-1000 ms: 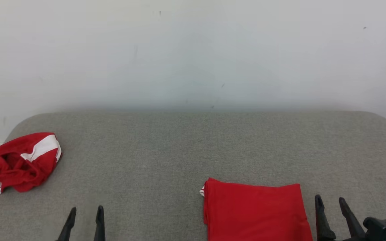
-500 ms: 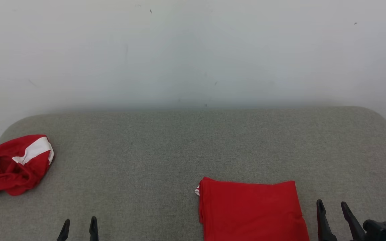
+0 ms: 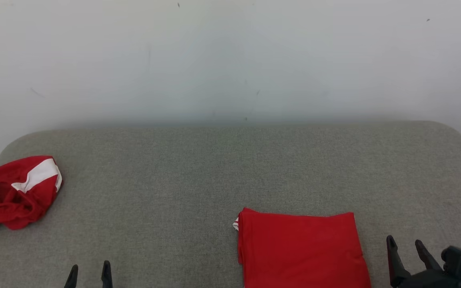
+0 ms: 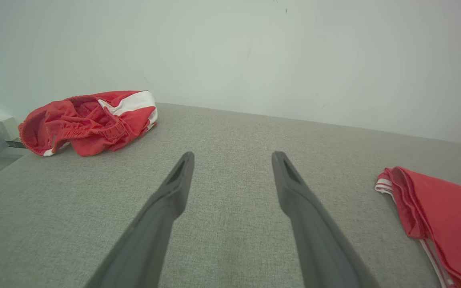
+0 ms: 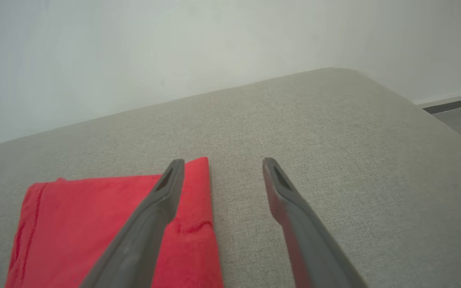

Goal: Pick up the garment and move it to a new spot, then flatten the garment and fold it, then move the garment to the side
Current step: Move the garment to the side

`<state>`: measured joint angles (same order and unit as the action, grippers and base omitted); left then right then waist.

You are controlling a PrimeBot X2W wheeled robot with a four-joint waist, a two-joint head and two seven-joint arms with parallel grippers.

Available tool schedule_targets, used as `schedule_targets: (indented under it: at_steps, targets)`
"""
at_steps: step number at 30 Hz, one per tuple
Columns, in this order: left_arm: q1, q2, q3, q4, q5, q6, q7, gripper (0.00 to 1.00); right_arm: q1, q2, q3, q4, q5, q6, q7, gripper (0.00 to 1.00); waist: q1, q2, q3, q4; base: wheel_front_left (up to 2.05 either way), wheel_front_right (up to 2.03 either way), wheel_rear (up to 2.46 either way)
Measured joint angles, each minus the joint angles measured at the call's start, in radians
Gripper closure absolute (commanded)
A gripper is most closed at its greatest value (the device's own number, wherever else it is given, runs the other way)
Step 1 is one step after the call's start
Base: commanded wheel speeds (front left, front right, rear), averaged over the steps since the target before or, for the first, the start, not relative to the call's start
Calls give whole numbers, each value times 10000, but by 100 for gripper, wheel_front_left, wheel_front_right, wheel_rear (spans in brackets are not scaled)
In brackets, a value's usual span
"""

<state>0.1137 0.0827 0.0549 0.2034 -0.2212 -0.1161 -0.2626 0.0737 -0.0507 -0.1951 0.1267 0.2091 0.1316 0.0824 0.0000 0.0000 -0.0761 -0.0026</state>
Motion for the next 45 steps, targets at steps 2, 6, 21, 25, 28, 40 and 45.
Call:
schedule_targets:
  at_steps: [2,6,21,25,28,40,45]
  targets:
    - [-4,-10,17,-4,12,-42,0,0,-136,-4,-173,56,-8,0,570,0,0,1,25,8,0,0,0]
    - [-13,-19,115,-46,46,-75,0,0,-557,15,-602,-38,-247,0,2537,0,0,0,121,102,0,0,0]
    - [-349,-27,17,-330,105,-121,0,0,-1686,2,-863,1095,-627,0,5668,0,2,1,1192,868,0,0,0]
    - [-431,-23,-35,-408,132,-121,0,0,-1989,-21,-619,1607,-594,0,6092,0,1,1,1533,1010,0,0,0]
    - [-575,-25,-71,-527,180,-123,-2,0,-2173,-59,-297,1735,-548,-27,6286,77,1,1,1717,1067,0,0,0]
    - [-853,-23,-351,-1139,382,-132,0,0,-2995,-581,851,1570,-1172,-12,5804,100,2,2,2194,371,0,0,0]
    - [-1280,196,-499,-1484,439,-136,0,0,-4226,-1262,1011,1954,-1319,2,5275,100,2,1,2620,-191,0,0,0]
